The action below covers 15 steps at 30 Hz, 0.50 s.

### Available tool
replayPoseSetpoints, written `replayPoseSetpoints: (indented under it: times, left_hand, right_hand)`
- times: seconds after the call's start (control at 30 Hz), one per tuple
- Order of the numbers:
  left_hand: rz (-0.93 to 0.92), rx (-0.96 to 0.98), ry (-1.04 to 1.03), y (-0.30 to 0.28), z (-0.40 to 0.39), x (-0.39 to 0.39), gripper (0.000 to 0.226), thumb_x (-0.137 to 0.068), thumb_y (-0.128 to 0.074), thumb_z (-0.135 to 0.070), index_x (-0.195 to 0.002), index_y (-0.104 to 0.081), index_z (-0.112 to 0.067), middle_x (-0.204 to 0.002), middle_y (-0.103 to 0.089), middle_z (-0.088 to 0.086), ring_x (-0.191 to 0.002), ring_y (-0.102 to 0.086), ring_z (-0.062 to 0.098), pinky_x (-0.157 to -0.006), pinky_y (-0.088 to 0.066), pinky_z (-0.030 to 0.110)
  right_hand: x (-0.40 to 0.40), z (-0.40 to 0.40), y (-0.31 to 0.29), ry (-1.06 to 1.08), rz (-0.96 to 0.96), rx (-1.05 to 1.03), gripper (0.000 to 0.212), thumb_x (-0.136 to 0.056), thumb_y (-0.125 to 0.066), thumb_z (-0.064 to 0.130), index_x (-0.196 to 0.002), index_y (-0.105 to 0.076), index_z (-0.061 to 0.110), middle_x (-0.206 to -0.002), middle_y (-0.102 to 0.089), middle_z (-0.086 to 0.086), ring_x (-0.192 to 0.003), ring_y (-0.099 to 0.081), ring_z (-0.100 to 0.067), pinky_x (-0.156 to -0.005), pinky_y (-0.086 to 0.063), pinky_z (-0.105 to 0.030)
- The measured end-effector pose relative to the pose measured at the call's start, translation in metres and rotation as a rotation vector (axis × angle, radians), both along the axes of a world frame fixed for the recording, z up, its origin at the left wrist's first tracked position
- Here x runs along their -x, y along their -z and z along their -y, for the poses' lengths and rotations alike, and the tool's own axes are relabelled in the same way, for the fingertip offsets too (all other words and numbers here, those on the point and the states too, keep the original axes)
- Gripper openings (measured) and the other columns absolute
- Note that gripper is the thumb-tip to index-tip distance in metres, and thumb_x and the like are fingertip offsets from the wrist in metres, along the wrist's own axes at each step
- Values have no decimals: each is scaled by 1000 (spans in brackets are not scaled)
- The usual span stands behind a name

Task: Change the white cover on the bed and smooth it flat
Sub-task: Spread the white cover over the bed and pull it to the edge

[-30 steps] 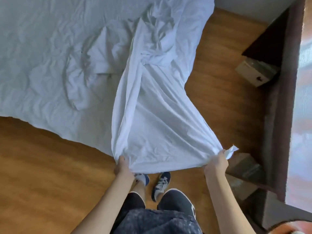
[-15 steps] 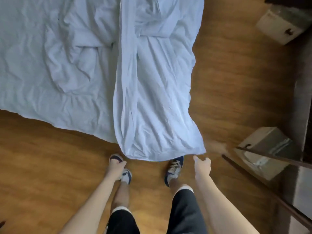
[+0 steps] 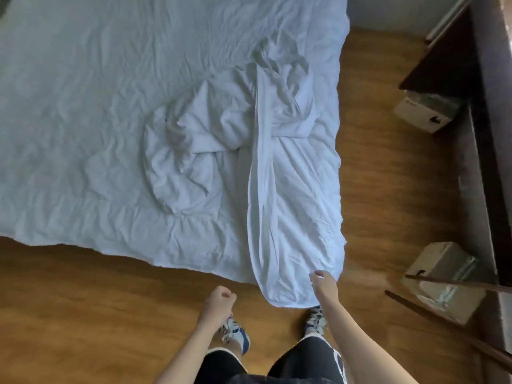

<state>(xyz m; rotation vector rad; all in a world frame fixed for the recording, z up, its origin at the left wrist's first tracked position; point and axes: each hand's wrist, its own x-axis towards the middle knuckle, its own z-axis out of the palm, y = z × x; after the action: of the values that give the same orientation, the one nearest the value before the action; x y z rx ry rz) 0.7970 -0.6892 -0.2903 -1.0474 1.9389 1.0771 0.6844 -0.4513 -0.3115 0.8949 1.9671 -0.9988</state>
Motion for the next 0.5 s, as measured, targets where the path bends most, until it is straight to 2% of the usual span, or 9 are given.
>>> replayPoseSetpoints:
  times: [0.1,0.17,0.23,0.3,0.37,0.5]
  left_hand:
    - [29,40,93,-17,58,-5,12,-97,-49,-32,-99,-57,-24,-99,-60,-6,-90,-58,11,-74,-48,28]
    - [54,80,128,-18,97,3,14,-98,-49,-31,-102,-57,-20,-102,-60,-3,-91,-58,13,-76,-49,28]
    - [83,122,151,-16,130,23,16,-98,-47,-31,-104,-56,-18,-104,-60,-1,-89,-57,14,-71,-46,26]
    - [86,142,170,-13,153,52,18,-99,-45,-29,-104,-56,-17,-104,-59,0,-89,-56,14,-67,-42,25]
    - [93,141,154,-8,168,85,19,-99,-43,-28,-106,-56,-16,-104,-57,0,-93,-56,17,-71,-43,27]
    - [118,174,116,9,196,141,19,-98,-47,-32,-108,-55,-19,-110,-60,2,-92,-58,18,-78,-48,32]
  right_hand:
    - [1,33,-11,37,-9,23,34,-89,-55,18,-120,-58,6,-104,-65,-8,-99,-61,-26,-81,-45,-32]
    - [7,52,-17,38,-38,20,31,-89,-55,18,-118,-58,8,-108,-65,-7,-99,-61,-25,-88,-48,-37]
    - [21,69,-22,-12,-94,3,28,-91,-54,17,-118,-58,10,-112,-65,-7,-99,-62,-24,-92,-49,-42]
    - [44,84,-24,-90,-151,-14,29,-92,-52,16,-120,-57,11,-113,-65,-6,-98,-61,-22,-84,-48,-36]
    - [80,99,-16,-158,-195,-52,31,-92,-49,16,-122,-57,12,-114,-65,-7,-97,-60,-22,-76,-42,-31]
    - [178,145,4,-243,-276,-79,33,-95,-46,16,-126,-54,11,-118,-63,-8,-103,-59,-26,-76,-39,-31]
